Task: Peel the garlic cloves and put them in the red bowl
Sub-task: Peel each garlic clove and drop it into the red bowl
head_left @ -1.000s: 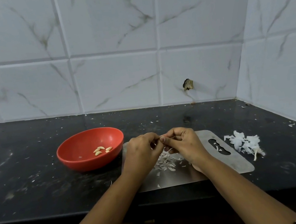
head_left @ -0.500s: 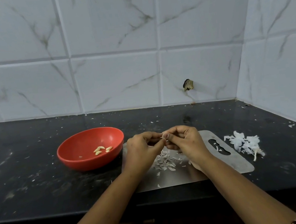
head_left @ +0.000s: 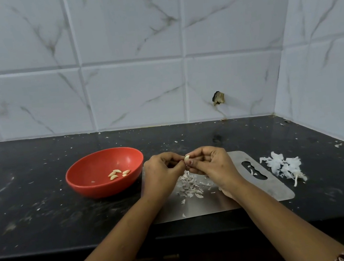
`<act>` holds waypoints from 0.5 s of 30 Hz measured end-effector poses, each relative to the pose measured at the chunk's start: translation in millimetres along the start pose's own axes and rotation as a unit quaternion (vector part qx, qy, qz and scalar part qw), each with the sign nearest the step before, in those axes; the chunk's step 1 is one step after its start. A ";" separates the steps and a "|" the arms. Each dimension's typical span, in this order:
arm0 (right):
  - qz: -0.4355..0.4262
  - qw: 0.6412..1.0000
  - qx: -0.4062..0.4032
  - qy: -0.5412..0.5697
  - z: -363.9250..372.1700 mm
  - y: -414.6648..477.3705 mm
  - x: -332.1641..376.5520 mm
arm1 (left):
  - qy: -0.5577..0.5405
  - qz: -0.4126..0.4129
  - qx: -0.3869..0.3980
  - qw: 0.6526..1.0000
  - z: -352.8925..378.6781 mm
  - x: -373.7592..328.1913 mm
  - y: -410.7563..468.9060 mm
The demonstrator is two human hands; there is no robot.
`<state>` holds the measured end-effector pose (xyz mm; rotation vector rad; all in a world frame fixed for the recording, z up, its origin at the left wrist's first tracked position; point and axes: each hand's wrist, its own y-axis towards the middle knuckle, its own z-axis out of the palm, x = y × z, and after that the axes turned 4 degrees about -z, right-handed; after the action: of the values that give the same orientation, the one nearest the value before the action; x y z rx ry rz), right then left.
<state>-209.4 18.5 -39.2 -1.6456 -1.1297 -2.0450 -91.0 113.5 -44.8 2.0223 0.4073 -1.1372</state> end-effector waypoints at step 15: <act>-0.031 0.999 -0.021 0.024 -1.5 1.4 -1.1 | -0.064 -0.039 0.061 0.995 -0.7 -1.0 -0.3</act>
<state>-209.2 16.2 -39.7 -1.5901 -1.1420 -2.1491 -91.3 114.3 -43.9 2.0382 0.3628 -1.3623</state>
